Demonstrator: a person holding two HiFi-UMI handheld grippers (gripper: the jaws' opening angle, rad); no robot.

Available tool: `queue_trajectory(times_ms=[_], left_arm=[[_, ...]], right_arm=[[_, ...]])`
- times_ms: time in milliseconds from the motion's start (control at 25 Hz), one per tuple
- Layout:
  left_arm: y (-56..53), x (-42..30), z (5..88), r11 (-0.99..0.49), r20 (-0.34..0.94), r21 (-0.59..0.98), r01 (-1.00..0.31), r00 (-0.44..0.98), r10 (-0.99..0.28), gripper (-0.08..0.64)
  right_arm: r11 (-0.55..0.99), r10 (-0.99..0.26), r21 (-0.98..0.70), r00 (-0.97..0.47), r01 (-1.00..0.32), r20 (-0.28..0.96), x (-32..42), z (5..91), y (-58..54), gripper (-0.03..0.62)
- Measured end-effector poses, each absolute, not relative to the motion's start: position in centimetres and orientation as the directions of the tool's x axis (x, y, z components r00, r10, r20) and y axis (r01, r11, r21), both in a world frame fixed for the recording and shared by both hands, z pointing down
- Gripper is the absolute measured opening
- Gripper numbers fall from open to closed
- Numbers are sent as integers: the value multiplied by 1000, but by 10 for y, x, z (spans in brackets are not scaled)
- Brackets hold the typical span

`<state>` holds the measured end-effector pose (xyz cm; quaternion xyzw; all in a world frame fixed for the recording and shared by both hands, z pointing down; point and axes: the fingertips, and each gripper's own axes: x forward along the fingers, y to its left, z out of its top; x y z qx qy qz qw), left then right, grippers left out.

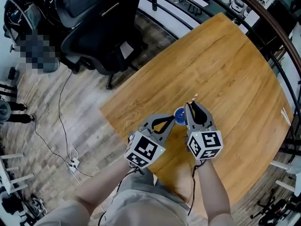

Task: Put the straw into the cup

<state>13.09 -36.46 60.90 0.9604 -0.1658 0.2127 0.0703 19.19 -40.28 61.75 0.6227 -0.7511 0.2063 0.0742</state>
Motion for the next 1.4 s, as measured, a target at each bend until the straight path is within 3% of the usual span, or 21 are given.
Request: queue_trajectory(times_ms=[80, 120, 520, 880, 1400], left_arm=[[-364, 131, 604, -935, 427, 67, -348, 857, -288, 14], [-363, 131, 601, -935, 423, 69, -348, 859, -289, 14], [-350, 117, 535, -926, 364, 64, -371, 873, -324, 14], [-327, 89, 449, -929, 282, 33, -370, 895, -346, 14], [-293, 77, 357, -918, 164, -52, -394, 903, -397, 14]], right_arm=[[134, -906, -225, -212, -965, 368, 193, 615, -401, 127], [131, -906, -229, -210, -965, 367, 193, 613, -399, 130], [139, -929, -170, -188, -976, 319, 185, 547, -373, 129], [191, -959, -102, -208, -976, 191, 162, 441, -332, 126], [218, -974, -56, -221, -974, 54, 167, 348, -261, 55]])
